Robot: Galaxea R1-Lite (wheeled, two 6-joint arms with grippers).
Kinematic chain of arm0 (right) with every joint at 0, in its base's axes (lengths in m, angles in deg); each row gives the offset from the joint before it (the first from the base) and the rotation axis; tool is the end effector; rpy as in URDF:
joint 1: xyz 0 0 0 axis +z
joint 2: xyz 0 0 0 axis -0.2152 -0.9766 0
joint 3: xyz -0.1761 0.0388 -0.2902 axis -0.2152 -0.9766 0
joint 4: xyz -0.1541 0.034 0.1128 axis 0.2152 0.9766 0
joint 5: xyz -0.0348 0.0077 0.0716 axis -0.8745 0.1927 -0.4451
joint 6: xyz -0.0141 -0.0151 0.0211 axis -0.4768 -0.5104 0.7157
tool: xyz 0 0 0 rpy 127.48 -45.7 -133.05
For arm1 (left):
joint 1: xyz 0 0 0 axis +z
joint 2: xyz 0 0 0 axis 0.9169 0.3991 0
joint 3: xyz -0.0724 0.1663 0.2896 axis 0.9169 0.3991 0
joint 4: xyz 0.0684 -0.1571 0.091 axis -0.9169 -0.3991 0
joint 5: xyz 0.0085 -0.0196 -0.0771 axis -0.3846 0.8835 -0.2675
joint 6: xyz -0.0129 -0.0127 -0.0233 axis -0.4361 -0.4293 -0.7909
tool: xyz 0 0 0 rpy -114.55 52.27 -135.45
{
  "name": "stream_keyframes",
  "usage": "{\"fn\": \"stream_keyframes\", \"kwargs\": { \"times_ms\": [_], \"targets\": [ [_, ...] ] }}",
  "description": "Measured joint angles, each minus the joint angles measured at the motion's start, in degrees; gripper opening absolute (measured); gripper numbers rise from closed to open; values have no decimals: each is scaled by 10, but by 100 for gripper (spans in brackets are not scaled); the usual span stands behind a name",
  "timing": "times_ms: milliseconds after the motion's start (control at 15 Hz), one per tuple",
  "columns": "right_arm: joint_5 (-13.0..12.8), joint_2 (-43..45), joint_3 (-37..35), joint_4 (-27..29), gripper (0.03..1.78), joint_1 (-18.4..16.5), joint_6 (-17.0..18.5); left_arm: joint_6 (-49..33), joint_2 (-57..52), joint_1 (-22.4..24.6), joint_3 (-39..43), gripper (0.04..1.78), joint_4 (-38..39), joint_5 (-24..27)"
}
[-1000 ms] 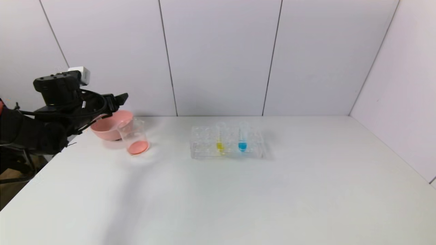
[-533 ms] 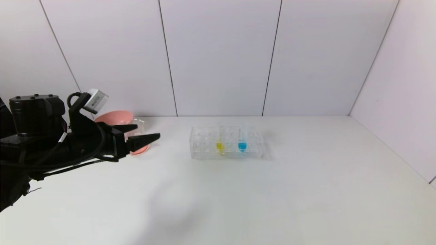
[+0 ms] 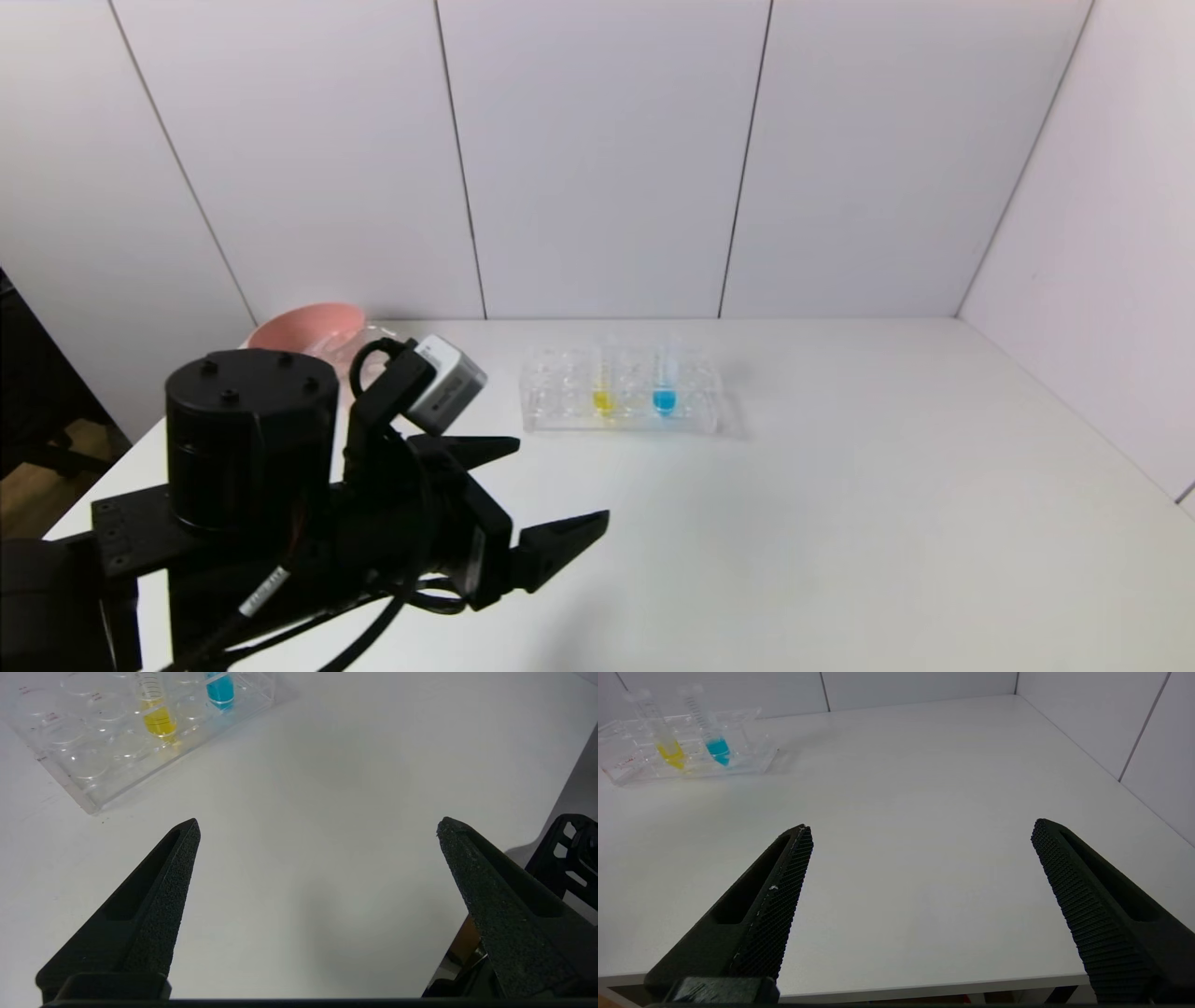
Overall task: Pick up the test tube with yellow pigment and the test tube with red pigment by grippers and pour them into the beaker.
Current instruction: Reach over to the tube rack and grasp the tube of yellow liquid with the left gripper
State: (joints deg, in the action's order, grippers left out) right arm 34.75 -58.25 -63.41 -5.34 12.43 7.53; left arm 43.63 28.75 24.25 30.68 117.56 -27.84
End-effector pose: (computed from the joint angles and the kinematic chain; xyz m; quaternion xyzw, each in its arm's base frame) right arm -0.0533 -0.0011 0.0760 0.0473 -0.0019 -0.0190 0.9987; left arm 0.1831 -0.1712 0.2091 -0.0107 0.1599 -0.4034 0.9009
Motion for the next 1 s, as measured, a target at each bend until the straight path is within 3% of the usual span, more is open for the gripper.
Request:
{"fn": "stream_keyframes", "kwargs": {
  "times_ms": [200,400,533,667,1000],
  "targets": [
    [0,0,0,0,171,0,0,-50,68,-74,-41,176,39,-201],
    [0,0,0,0,171,0,0,-59,159,-101,-105,176,92,-393],
    [0,0,0,0,171,0,0,-59,217,-108,-156,176,104,-489],
    [0,0,0,0,171,0,0,-60,265,-109,-198,176,107,-523],
    [0,0,0,0,171,0,0,-44,351,-91,-282,176,107,-527]
  ]
}}
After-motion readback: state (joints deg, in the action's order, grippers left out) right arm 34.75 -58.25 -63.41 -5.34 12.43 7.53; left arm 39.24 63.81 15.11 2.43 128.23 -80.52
